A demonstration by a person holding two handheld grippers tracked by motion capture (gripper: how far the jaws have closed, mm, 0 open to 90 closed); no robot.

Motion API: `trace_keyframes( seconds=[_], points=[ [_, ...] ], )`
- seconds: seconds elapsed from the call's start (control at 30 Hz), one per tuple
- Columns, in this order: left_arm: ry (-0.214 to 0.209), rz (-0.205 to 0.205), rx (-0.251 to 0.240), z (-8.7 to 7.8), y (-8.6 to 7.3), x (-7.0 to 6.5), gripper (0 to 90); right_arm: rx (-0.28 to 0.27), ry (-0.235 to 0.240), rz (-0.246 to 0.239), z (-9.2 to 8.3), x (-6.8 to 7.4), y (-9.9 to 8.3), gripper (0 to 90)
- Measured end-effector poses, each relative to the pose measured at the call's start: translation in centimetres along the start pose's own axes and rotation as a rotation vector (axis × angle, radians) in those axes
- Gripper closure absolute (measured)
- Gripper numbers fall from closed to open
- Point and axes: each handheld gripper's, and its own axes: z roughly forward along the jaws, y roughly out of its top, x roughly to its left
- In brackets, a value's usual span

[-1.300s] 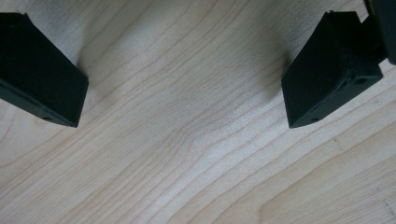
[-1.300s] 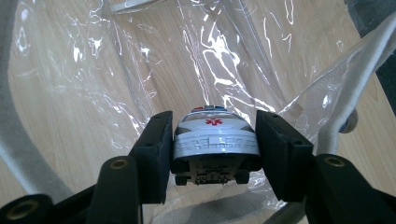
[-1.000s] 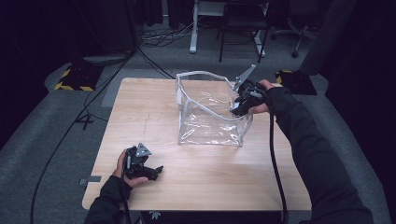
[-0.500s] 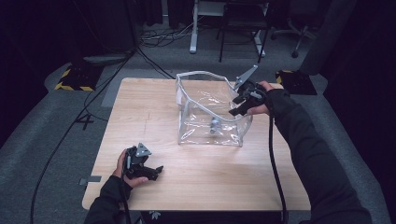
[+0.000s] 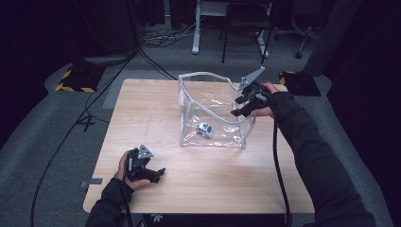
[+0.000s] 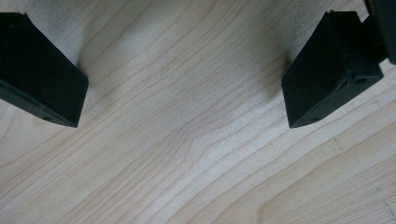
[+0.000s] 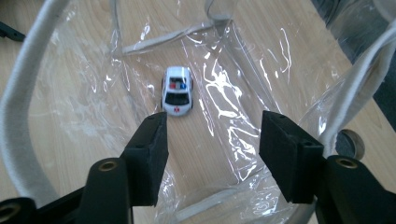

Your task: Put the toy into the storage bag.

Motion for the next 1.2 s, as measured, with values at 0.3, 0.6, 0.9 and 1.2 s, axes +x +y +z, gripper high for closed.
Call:
trace_keyframes(
  seconds=[0.3, 0.6, 0.9, 1.2],
  points=[
    [0.0, 0.0, 0.0, 0.0, 0.0, 0.0, 0.6, -0.094, -0.043, -0.001, -0.4, 0.2, -0.1, 40.6],
    [-0.001, 0.002, 0.001, 0.0, 0.0, 0.0, 0.6, -0.191, -0.108, 0.024, -1.0, 0.1, -0.2, 38.7],
    [-0.001, -0.002, -0.001, 0.0, 0.0, 0.0, 0.6, -0.273, -0.149, 0.059, -1.6, 0.0, -0.4, 32.6],
    [-0.001, 0.0, 0.0, 0.0, 0.0, 0.0, 0.7, -0.32, -0.2, 0.075, -2.2, 0.5, -0.5, 25.3]
  ],
)
